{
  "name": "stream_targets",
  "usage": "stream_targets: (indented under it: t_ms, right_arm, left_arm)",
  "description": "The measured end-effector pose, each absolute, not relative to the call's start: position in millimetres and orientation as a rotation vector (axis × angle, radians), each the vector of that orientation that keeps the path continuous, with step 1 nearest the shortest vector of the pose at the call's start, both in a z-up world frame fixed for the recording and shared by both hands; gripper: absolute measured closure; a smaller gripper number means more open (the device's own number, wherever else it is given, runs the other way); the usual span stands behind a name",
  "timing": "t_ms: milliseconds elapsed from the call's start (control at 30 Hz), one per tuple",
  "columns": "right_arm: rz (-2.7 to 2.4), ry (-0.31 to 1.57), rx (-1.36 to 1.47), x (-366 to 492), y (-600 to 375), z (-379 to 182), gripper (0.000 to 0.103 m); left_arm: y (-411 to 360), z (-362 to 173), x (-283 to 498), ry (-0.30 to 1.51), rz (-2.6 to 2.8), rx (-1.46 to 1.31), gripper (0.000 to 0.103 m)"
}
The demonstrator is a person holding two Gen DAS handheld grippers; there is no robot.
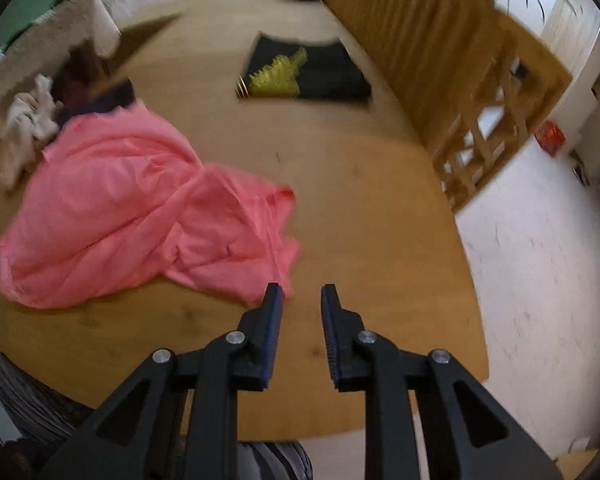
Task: Fold clothes
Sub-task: 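Open both grippers and release the pink shirt on the table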
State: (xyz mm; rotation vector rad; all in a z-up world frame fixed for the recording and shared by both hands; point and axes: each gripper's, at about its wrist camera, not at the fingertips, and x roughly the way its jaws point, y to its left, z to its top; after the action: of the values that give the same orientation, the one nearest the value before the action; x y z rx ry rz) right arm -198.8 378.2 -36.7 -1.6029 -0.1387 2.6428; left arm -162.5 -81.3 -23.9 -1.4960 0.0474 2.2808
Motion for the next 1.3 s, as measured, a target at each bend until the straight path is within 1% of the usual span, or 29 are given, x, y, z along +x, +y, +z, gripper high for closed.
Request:
stream_targets:
  t_ms: [67, 133, 200, 300, 433, 567, 633, 667, 700, 733, 767, 967, 1000, 1067, 1133, 1200, 1267, 1300]
  right_arm:
    - [2.683, -0.107, -1.569, -200.4, 376.3, -30.9, 0.081]
    - [2.726, -0.155, -1.55, -208.6, 362.9, -30.5, 0.073]
    - [2.769, -0.229, -1.534, -218.6, 345.9, -31.6, 0.061]
    - [2.764, -0.334, -1.615, -239.0, 322.4, -60.5, 0.059]
    - [2.688, -0.442, -1.73, -254.9, 306.2, -101.6, 0.059]
    - [2.65, -0.491, -1.767, -261.9, 298.7, -122.4, 0.059]
    - [2.647, -0.519, -1.77, -264.2, 294.3, -129.5, 0.06]
    - [2.666, -0.539, -1.748, -263.6, 291.2, -128.6, 0.06]
    - [2.683, -0.562, -1.738, -263.0, 288.1, -128.5, 0.066]
    - [2.698, -0.587, -1.737, -262.4, 285.0, -129.0, 0.075]
    - [2.712, -0.612, -1.737, -261.8, 281.8, -129.6, 0.094]
    - [2.686, -0.667, -1.72, -274.7, 291.1, -131.8, 0.095]
    - [2.662, -0.68, -1.7, -279.5, 296.9, -132.5, 0.095]
    - [2.582, -0.711, -1.643, -295.8, 314.3, -134.3, 0.095]
    - [2.442, -0.739, -1.521, -314.6, 333.4, -130.2, 0.095]
    - [2.344, -0.734, -1.416, -325.7, 347.1, -119.9, 0.095]
    - [2.402, -0.644, -1.399, -316.6, 344.6, -98.1, 0.094]
    - [2.466, -0.599, -1.411, -307.7, 338.2, -87.7, 0.088]
  left_arm:
    - [-72.2, -24.0, -169.3, 0.11, 2.295, -1.486, 0.068]
    - [-58.8, -27.6, -179.6, 0.136, 2.275, -1.469, 0.066]
    - [-47.0, -33.5, -190.5, 0.151, 2.251, -1.463, 0.066]
    - [-34.2, -59.4, -208.0, 0.228, 2.223, -1.517, 0.066]
    - [-41.8, -85.5, -207.7, 0.256, 2.208, -1.592, 0.066]
    - [-64.2, -97.5, -203.4, 0.236, 2.238, -1.645, 0.065]
    - [-73.4, -102.4, -201.1, 0.196, 2.233, -1.665, 0.065]
    - [-75.4, -104.3, -199.9, 0.179, 2.227, -1.672, 0.065]
    - [-76.6, -106.1, -198.8, 0.165, 2.22, -1.677, 0.065]
    - [-76.5, -107.8, -197.8, 0.149, 2.211, -1.68, 0.065]
    - [-74.4, -110.4, -197.1, 0.134, 2.195, -1.68, 0.065]
    - [-32.8, -125.7, -184.5, 0.116, 2.054, -1.66, 0.065]
    - [-24.1, -127.6, -181.8, 0.109, 2.028, -1.652, 0.065]
    - [-2.8, -130.4, -176.4, 0.035, 1.95, -1.629, 0.065]
    - [21.2, -127.6, -166.1, 0.004, 1.863, -1.585, 0.065]
    - [33.4, -114.9, -152.7, 0.079, 1.845, -1.532, 0.065]
    - [25.9, -101.7, -149.8, 0.157, 1.891, -1.497, 0.065]
    - [17.0, -96.7, -153.3, 0.183, 1.929, -1.496, 0.064]
